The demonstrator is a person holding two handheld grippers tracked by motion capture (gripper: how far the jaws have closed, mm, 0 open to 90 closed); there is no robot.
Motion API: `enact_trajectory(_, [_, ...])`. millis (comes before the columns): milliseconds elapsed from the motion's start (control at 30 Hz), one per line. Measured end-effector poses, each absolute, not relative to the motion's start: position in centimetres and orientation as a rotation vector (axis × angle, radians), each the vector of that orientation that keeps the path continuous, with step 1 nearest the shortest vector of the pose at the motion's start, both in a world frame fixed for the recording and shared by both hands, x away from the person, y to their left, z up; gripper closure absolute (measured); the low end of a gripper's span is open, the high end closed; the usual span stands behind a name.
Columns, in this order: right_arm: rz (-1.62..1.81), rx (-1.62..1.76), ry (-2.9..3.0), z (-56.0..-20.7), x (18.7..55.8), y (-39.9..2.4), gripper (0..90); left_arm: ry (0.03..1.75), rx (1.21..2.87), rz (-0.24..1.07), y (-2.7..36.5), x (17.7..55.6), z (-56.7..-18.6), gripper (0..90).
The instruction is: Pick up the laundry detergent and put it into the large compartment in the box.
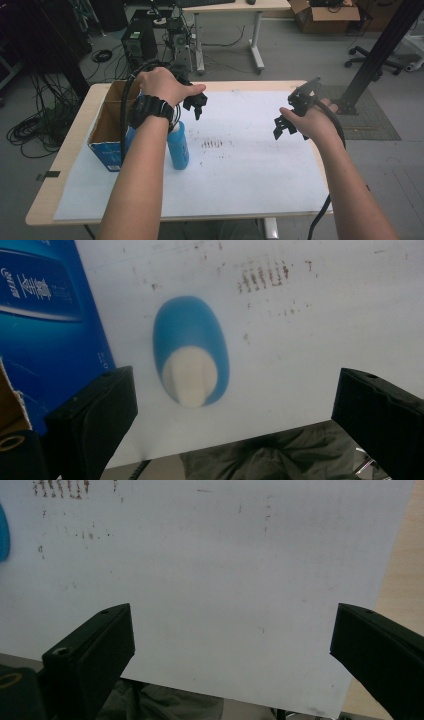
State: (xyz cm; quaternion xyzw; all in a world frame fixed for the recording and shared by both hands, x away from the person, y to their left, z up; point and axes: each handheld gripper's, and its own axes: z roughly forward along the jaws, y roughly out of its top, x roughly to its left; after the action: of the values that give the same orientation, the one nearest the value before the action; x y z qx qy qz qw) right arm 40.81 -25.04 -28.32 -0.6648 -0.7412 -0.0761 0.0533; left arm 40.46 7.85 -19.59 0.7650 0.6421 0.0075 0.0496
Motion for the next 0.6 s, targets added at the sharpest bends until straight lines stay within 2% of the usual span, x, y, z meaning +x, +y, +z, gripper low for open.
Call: enact_trajectory(600, [-0.226, -2.007, -2.257, -29.3, 41.0, -25.1, 4.1, 2.001, 2.36, -0.003, 9.1, 40.7, -22.6, 4.3])
